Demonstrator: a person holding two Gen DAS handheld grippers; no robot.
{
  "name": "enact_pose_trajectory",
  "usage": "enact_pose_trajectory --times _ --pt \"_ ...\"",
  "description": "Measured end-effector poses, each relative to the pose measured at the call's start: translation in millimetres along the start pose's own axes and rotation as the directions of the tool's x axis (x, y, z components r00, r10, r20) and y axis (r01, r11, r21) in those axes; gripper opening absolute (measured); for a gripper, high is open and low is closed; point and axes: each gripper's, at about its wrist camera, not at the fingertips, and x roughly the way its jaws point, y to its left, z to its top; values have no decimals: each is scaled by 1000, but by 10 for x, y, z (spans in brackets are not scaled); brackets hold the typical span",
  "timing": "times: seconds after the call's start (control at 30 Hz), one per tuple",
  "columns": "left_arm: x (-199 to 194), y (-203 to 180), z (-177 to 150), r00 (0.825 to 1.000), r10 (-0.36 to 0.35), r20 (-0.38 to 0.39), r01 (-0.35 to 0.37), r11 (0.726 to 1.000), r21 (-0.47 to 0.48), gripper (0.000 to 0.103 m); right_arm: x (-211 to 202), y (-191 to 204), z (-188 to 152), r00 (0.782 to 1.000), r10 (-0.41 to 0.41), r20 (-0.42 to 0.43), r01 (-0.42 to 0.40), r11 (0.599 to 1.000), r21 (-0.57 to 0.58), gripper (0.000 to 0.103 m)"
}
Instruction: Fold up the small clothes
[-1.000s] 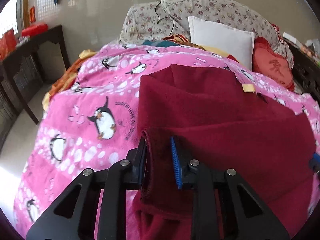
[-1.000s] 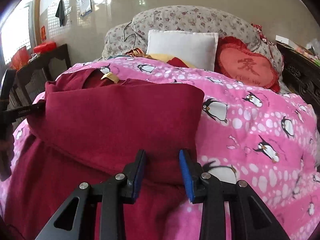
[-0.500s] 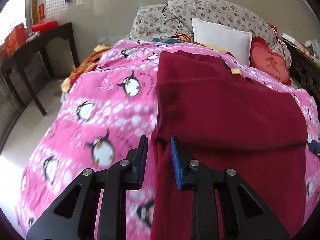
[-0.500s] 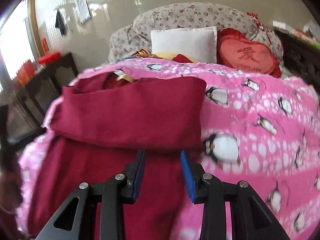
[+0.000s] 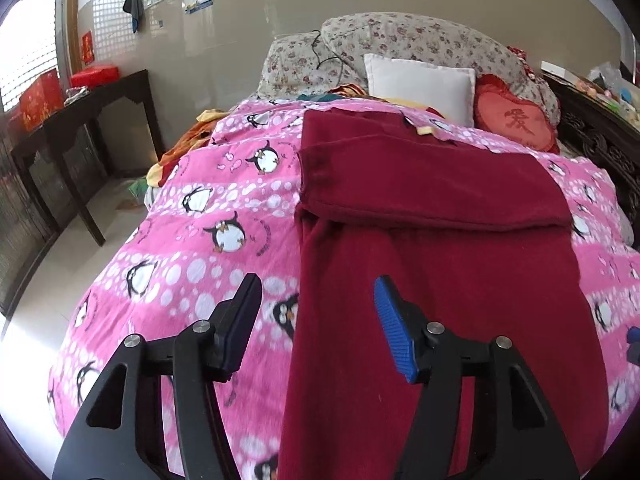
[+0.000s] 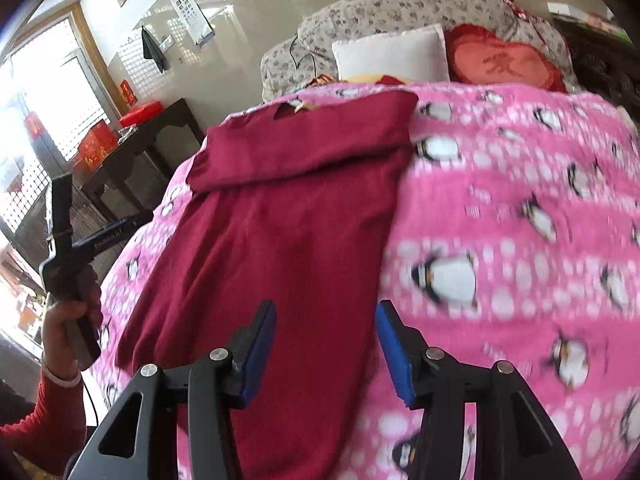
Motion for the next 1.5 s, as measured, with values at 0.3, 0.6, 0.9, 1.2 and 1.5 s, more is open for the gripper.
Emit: enact_pose_trajectory --times 0.3,0.6,0.9,1.2,1.5 --pt "-243 199 -473 998 -10 -58 8 999 -48 59 63 95 -261 999 53 -13 -53 999 4 55" --pt "-186 236 -782 992 -20 -123 10 997 -76 59 190 56 -286 997 67 -33 -67 998 17 61" --pt "-221 312 -971 983 -89 -162 70 990 -122 59 85 94 -300 998 54 -29 -54 999 3 62" --pt "-220 455 -1094 967 -129 -218 96 983 -159 59 -65 -38 -445 998 41 -46 -40 999 29 67" --pt "-207 255 -1187 953 -161 -258 133 983 -124 67 64 -64 -663 987 107 -116 -104 994 33 67"
